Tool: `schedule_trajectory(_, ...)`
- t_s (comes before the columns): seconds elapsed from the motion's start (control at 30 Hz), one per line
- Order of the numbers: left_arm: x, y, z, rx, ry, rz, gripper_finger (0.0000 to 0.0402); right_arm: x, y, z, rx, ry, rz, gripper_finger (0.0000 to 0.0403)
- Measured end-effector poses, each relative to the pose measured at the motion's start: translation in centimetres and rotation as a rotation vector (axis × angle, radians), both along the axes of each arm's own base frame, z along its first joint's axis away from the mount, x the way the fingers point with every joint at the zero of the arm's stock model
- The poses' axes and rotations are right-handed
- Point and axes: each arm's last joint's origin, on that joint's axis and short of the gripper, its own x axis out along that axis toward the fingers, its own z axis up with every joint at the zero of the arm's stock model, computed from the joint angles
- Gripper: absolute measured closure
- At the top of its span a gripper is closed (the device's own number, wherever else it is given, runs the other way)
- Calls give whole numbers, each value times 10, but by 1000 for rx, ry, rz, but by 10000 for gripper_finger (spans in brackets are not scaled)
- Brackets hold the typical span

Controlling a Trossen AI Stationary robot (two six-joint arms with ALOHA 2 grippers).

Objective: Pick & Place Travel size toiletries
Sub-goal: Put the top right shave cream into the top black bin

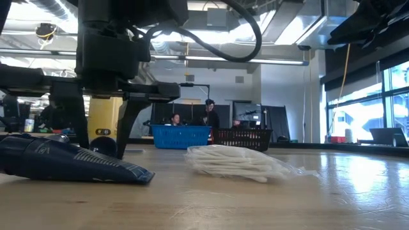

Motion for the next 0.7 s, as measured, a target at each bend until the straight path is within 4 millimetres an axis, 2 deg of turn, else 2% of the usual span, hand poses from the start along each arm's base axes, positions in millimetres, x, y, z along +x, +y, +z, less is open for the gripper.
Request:
schedule_trajectory(0.37,3,-1,2,5,-12,18,258,0,0,0,0,0,0,245)
schedule_trajectory(0.7,21,1,22,91,-123,12,259,0,0,0,0,0,0,260)
